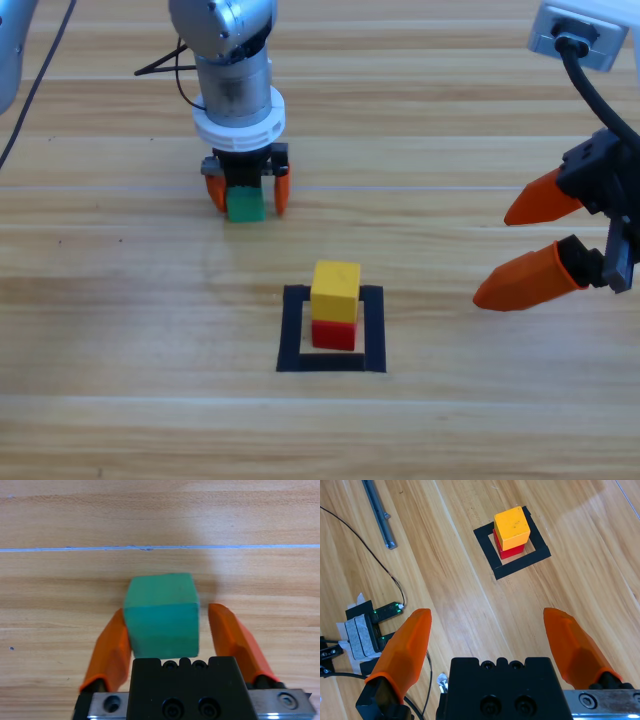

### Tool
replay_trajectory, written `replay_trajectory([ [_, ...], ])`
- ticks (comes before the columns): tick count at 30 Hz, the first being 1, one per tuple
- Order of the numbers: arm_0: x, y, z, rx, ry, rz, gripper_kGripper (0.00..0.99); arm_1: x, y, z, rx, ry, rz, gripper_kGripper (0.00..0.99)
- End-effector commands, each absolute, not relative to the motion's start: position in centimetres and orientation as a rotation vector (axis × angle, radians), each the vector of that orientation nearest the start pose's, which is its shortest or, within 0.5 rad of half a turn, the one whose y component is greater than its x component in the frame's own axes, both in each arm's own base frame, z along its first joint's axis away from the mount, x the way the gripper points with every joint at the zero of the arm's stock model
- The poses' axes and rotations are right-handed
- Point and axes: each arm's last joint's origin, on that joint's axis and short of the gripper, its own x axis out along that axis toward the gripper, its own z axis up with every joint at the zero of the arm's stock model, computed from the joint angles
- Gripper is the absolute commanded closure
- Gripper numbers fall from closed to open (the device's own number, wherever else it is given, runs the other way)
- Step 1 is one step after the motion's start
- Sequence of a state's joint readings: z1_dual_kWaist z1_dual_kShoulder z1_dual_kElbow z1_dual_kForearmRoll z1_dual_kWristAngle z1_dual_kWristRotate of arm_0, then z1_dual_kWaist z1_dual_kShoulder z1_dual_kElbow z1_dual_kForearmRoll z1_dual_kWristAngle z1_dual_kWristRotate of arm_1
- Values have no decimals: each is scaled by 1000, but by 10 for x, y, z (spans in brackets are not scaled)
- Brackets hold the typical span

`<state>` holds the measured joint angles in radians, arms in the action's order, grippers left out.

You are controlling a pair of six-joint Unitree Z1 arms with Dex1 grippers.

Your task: Stack the blocks in the rectangular block: red at the bottom, yellow in the middle, green on top

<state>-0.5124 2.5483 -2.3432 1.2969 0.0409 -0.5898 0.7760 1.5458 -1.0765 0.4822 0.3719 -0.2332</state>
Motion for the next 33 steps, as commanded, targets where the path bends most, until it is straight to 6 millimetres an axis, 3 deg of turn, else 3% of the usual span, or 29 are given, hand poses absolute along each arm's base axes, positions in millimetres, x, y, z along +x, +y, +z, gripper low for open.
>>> replay_trajectory([
  [1,469,-243,170,-52,1516,107,491,172,203,319,-387,809,1210,5],
  [5,468,-241,172,-48,1514,114,619,172,203,318,-387,811,1210,5],
  [10,465,-239,190,-45,1488,113,927,172,203,318,-387,811,1210,5],
  [16,448,-246,246,-14,1450,-50,956,172,203,318,-387,811,1210,5],
  [19,428,-246,275,2,1451,-112,958,172,203,318,-389,811,1210,5],
  [23,395,-251,297,35,1460,-151,982,172,203,319,-388,809,1210,5],
  [28,364,-262,310,71,1480,-202,990,172,203,319,-388,809,1210,5],
  [33,340,-276,301,120,1534,-218,990,172,203,318,-389,811,1210,5],
])
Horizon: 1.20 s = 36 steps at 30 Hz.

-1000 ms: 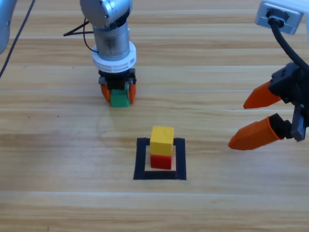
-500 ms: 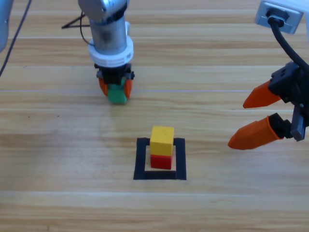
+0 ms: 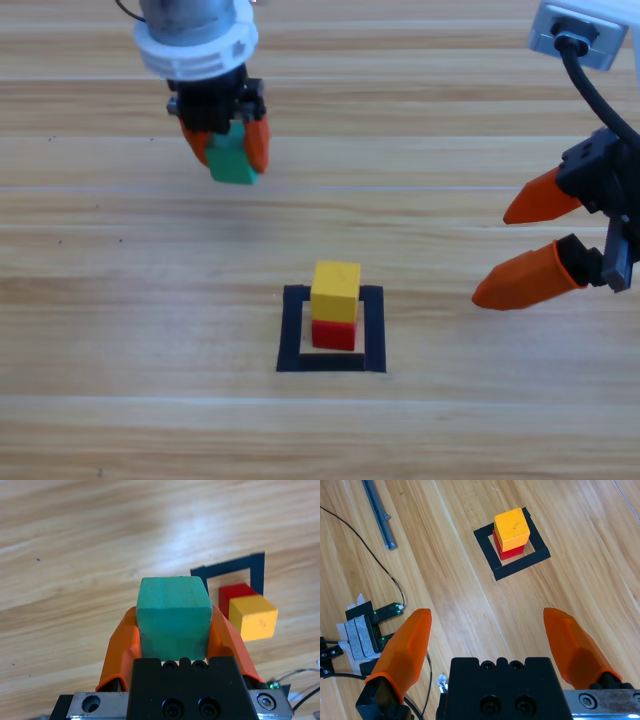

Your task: Stack the blocks in the rectangular block: red at the bottom, yellow in the middle, green on top

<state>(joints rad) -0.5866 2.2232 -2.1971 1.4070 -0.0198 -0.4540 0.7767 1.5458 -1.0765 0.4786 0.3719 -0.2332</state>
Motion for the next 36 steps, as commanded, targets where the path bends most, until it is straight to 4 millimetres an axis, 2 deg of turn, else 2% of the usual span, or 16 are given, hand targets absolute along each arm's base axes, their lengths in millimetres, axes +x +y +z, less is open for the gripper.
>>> replay_trajectory([
  [1,335,-277,302,115,1542,-213,990,172,203,318,-389,811,1210,5],
  [6,311,-278,319,63,1543,-195,990,172,203,318,-389,811,1210,5],
  [14,294,-290,330,-3,1533,-168,988,172,203,318,-389,811,1210,5],
  [18,290,-302,325,-12,1539,-156,987,172,203,318,-389,811,1210,5],
  [23,291,-318,307,-22,1563,-109,985,172,203,318,-389,812,1209,5],
  [36,303,-338,282,-3,1562,-64,976,171,202,318,-389,812,1209,5],
])
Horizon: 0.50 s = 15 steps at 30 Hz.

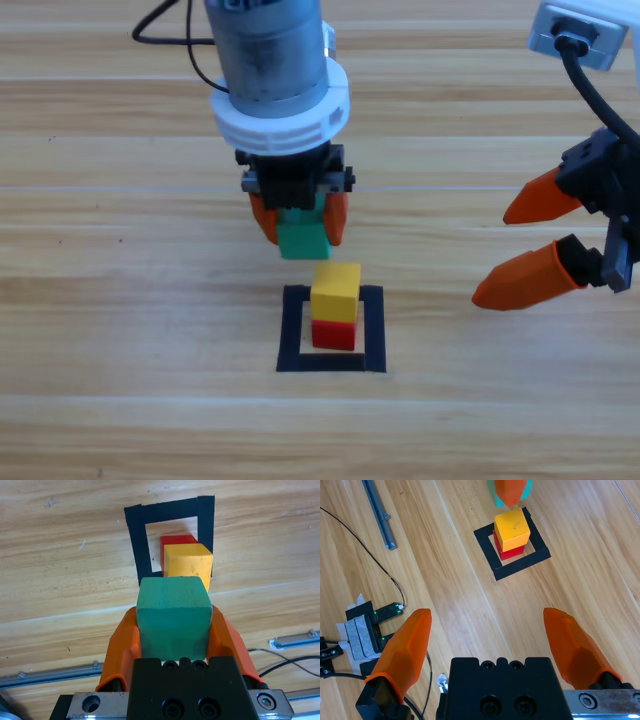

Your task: Stack the blocks in the rectangular block: red at the bottom, yellow in the middle, green on top

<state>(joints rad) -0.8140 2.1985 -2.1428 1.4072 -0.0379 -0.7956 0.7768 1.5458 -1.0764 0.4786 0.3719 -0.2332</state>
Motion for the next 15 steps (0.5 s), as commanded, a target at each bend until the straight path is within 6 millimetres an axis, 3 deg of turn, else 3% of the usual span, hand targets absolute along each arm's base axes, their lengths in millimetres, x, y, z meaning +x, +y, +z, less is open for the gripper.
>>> replay_trajectory([
  [1,304,-339,280,1,1564,-64,976,171,202,318,-389,812,1209,5],
  [15,296,-354,273,26,1559,-75,976,171,202,318,-389,812,1209,5],
])
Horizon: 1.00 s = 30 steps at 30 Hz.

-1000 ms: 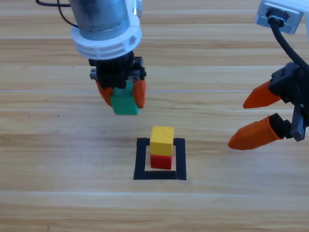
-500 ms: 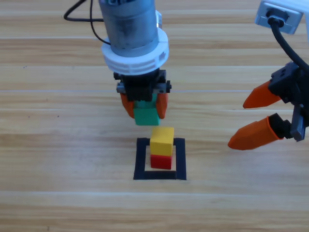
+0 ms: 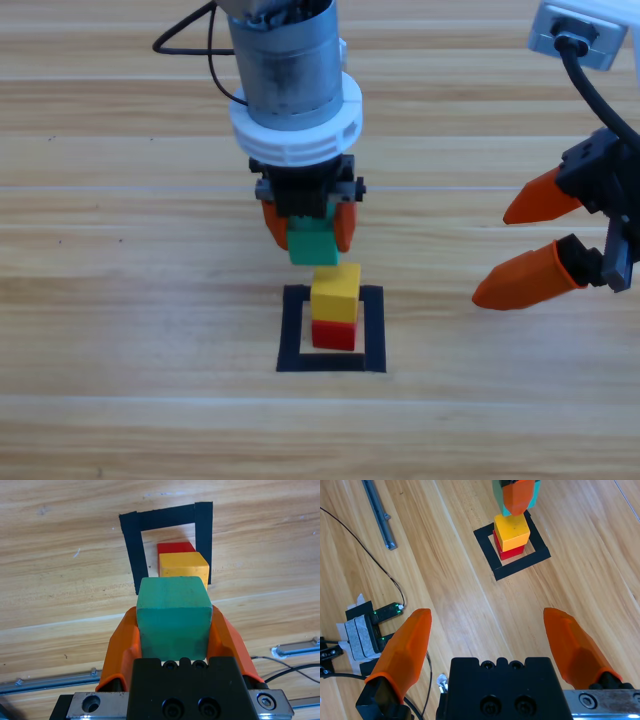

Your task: Stack the blocks in the rectangular block: red at the bottom, yellow in the middle, green on top

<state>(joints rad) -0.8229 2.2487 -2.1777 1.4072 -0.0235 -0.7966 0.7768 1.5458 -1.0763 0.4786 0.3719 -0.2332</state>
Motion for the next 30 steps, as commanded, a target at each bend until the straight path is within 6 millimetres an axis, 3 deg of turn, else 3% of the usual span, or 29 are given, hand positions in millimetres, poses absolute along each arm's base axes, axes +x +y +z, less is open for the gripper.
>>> replay_trajectory([
  [1,295,-355,273,28,1559,-76,976,171,202,318,-389,812,1209,5],
  [30,297,-363,256,77,1560,-60,976,172,203,316,-391,817,1208,5],
])
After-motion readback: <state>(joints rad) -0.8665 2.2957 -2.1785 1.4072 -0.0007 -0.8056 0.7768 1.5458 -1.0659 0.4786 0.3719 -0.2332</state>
